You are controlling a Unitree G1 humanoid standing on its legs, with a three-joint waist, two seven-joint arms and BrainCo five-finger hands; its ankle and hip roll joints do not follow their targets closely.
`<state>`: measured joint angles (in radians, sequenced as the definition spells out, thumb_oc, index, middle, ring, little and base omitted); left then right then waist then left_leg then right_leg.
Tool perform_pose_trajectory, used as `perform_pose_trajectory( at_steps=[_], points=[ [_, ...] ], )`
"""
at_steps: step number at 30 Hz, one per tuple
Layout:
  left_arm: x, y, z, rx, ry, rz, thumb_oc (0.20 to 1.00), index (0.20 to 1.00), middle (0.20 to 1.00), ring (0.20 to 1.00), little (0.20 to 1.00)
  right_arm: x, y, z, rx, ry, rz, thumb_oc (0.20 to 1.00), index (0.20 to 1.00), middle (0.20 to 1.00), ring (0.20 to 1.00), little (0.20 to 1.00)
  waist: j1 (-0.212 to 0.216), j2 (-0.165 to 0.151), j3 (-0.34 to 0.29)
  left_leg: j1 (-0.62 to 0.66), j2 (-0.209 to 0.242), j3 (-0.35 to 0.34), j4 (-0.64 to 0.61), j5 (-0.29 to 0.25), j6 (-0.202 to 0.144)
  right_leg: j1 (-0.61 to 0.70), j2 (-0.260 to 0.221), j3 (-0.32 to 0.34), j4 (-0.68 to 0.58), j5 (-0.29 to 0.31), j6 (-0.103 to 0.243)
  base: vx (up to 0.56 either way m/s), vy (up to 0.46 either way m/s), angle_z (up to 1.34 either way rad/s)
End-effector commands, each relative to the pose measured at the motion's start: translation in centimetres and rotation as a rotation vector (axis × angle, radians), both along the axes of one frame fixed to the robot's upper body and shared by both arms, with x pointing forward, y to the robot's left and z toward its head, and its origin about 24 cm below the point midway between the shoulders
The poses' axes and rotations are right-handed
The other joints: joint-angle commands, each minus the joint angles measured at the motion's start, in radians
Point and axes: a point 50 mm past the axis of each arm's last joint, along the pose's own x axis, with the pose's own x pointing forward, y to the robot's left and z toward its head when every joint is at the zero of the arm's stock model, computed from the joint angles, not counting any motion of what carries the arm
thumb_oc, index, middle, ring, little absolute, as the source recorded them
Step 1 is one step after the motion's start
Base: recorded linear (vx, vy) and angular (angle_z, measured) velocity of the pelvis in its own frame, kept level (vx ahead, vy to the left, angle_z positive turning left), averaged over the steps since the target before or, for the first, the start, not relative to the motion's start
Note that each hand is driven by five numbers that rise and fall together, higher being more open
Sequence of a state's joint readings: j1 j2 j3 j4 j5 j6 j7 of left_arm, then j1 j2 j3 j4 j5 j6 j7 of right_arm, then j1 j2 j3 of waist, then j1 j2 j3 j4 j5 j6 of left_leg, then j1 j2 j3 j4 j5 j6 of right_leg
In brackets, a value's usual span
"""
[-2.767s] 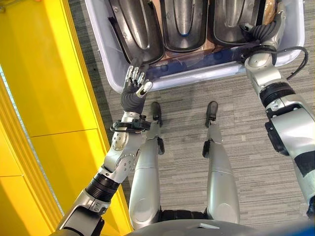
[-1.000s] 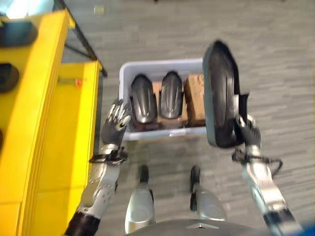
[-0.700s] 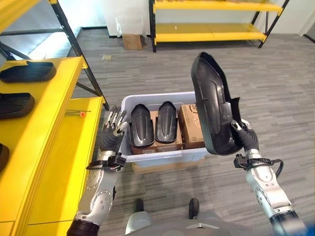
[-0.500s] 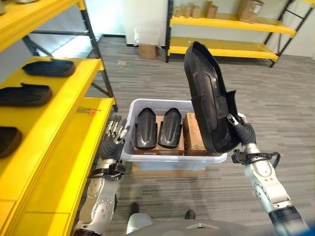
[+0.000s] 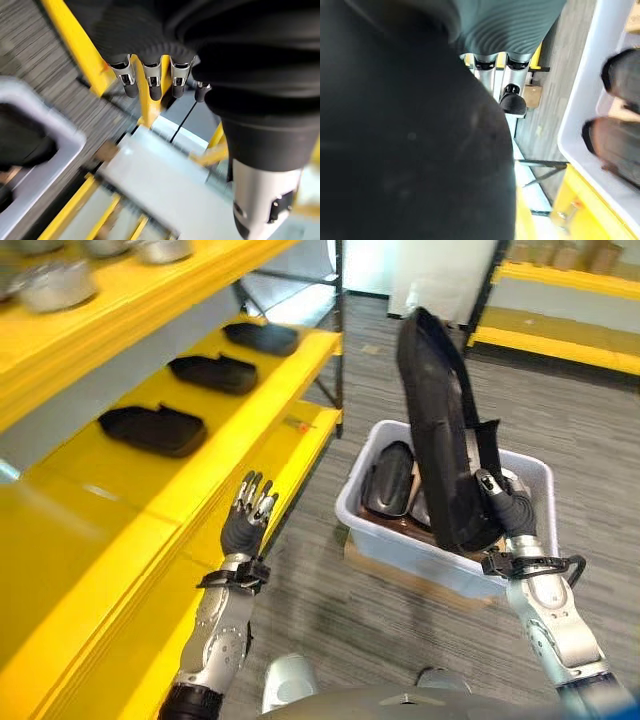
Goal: Move parts from the plastic box to the shelf.
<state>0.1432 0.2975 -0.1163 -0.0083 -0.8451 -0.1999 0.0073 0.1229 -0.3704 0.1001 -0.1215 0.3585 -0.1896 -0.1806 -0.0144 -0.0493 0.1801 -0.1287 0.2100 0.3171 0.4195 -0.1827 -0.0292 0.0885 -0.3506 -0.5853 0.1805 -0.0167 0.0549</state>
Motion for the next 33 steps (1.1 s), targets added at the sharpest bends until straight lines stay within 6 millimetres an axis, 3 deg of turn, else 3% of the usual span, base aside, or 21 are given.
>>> perform_pose_trajectory(
  at_steps=[1, 5, 6, 7, 10, 11, 12, 14, 17, 20, 22, 30, 33],
  points=[
    [-0.1, 0.5, 2.8, 0.025, -0.132, 0.001, 1.0, 1.0, 1.0, 1.0, 1.0, 1.7, 0.0, 3.6, -0.022, -0.186, 0.034, 0.2, 0.2, 0.2, 0.2, 0.2, 0.021, 0.051, -0.011, 0.049, 0.017, -0.137, -0.165, 0.106, -0.032, -0.051, 0.02, 0.055, 0.119, -0.086, 0.03, 0.07, 0.349, 0.7],
    [-0.5, 1.6, 3.6, 0.062, -0.163, 0.033, 1.0, 1.0, 1.0, 1.0, 1.0, 2.0, 0.5, 3.4, -0.011, -0.176, 0.056, 0.2, 0.2, 0.2, 0.2, 0.2, 0.07, 0.018, -0.019, 0.013, -0.068, -0.174, -0.174, 0.08, 0.002, -0.013, -0.037, 0.007, 0.072, -0.033, 0.071, 0.09, 0.29, 0.75],
    [-0.5, 1.6, 3.6, 0.062, -0.163, 0.033, 1.0, 1.0, 1.0, 1.0, 1.0, 2.0, 0.5, 3.4, -0.011, -0.176, 0.056, 0.2, 0.2, 0.2, 0.2, 0.2, 0.07, 0.018, -0.019, 0.013, -0.068, -0.174, -0.174, 0.08, 0.002, -0.013, -0.037, 0.007, 0.072, -0.033, 0.071, 0.12, 0.318, 0.44],
    [-0.5, 1.9, 3.7, 0.075, -0.165, 0.046, 1.0, 1.0, 1.0, 1.0, 1.0, 2.4, 1.0, 3.5, -0.001, -0.183, 0.062, 0.2, 0.2, 0.2, 0.2, 0.2, 0.089, -0.001, -0.019, -0.009, -0.117, -0.192, -0.148, 0.05, 0.028, 0.004, -0.069, -0.012, 0.064, 0.009, 0.09, 0.11, 0.265, 0.58],
    [-0.2, 2.2, 4.3, 0.112, -0.186, 0.052, 1.0, 1.0, 1.0, 1.0, 1.0, 2.6, 1.5, 3.3, 0.012, -0.174, 0.067, 0.2, 0.2, 0.2, 0.2, 0.2, 0.104, -0.014, -0.024, -0.014, -0.185, -0.21, -0.158, 0.029, 0.066, -0.002, -0.116, 0.005, 0.08, 0.103, 0.122, 0.17, 0.363, 0.57],
    [0.2, 2.2, 4.5, 0.157, -0.188, 0.047, 1.0, 1.0, 1.0, 1.0, 1.0, 2.5, 2.0, 2.9, 0.023, -0.156, 0.087, 0.2, 0.2, 0.2, 0.2, 0.2, 0.08, -0.011, -0.028, 0.018, -0.227, -0.246, -0.224, 0.038, 0.097, -0.057, -0.118, 0.141, 0.145, 0.182, 0.125, 0.16, 0.396, 0.62],
    [0.5, 2.1, 4.6, 0.165, -0.193, 0.046, 1.0, 1.0, 1.0, 1.0, 1.0, 2.6, 2.2, 3.1, 0.031, -0.163, 0.095, 0.2, 0.2, 0.2, 0.2, 0.2, 0.059, -0.008, -0.022, 0.019, -0.234, -0.252, -0.253, 0.072, 0.105, -0.103, -0.084, 0.207, 0.147, 0.194, 0.097, 0.13, 0.285, 0.58],
    [1.0, 1.9, 4.7, 0.185, -0.199, 0.036, 1.0, 1.0, 1.0, 1.0, 1.0, 2.6, 2.5, 3.0, 0.036, -0.158, 0.115, 0.2, 0.2, 0.2, 0.2, 0.2, 0.022, 0.011, -0.021, 0.052, -0.228, -0.288, -0.325, 0.105, 0.1, -0.188, 0.034, 0.361, 0.139, 0.127, 0.075, 0.07, 0.084, 0.52],
    [1.0, 1.8, 4.4, 0.196, -0.193, 0.029, 1.0, 1.0, 1.0, 1.0, 1.0, 2.5, 2.6, 2.8, 0.044, -0.148, 0.136, 0.2, 0.2, 0.2, 0.2, 0.2, -0.016, 0.021, -0.01, 0.079, -0.226, -0.335, -0.364, 0.121, 0.088, -0.258, 0.12, 0.492, 0.068, 0.099, 0.076, 0.1, -0.033, 0.65],
    [0.9, 1.6, 4.1, 0.183, -0.185, 0.023, 1.0, 1.0, 1.0, 1.0, 1.0, 2.3, 2.5, 2.8, 0.053, -0.149, 0.149, 0.2, 0.2, 0.2, 0.2, 0.2, -0.048, -0.002, 0.009, 0.093, -0.241, -0.387, -0.354, 0.107, 0.071, -0.272, 0.161, 0.59, -0.051, 0.109, 0.103, 0.1, -0.118, 1.0],
    [0.5, 1.3, 3.8, 0.174, -0.183, 0.006, 1.0, 1.0, 1.0, 1.0, 1.0, 2.0, 2.2, 2.3, 0.063, -0.128, 0.159, 0.2, 0.2, 0.2, 0.2, 0.2, -0.046, -0.019, -0.012, 0.097, -0.246, -0.393, -0.348, 0.1, 0.066, -0.214, 0.15, 0.581, -0.095, 0.098, 0.106, 0.1, -0.2, 0.66],
    [-1.0, 1.5, 2.6, 0.132, -0.129, 0.003, 1.0, 1.0, 1.0, 1.0, 1.0, 1.4, 1.4, 2.0, 0.062, -0.111, 0.158, 0.2, 0.2, 0.2, 0.2, 0.2, -0.029, -0.009, -0.078, 0.141, -0.162, -0.412, -0.411, 0.127, 0.022, -0.135, 0.184, 0.525, -0.144, 0.037, 0.079, 0.07, -0.199, 0.04],
    [-1.4, 1.5, 2.3, 0.119, -0.113, -0.003, 1.0, 1.0, 1.0, 1.0, 1.0, 1.4, 1.5, 2.2, 0.076, -0.12, 0.178, 0.2, 0.2, 0.2, 0.2, 0.2, -0.021, 0.004, -0.091, 0.152, -0.114, -0.44, -0.43, 0.151, -0.007, -0.118, 0.219, 0.499, -0.117, -0.014, 0.05, 0.01, -0.245, 0.26]
  ],
)
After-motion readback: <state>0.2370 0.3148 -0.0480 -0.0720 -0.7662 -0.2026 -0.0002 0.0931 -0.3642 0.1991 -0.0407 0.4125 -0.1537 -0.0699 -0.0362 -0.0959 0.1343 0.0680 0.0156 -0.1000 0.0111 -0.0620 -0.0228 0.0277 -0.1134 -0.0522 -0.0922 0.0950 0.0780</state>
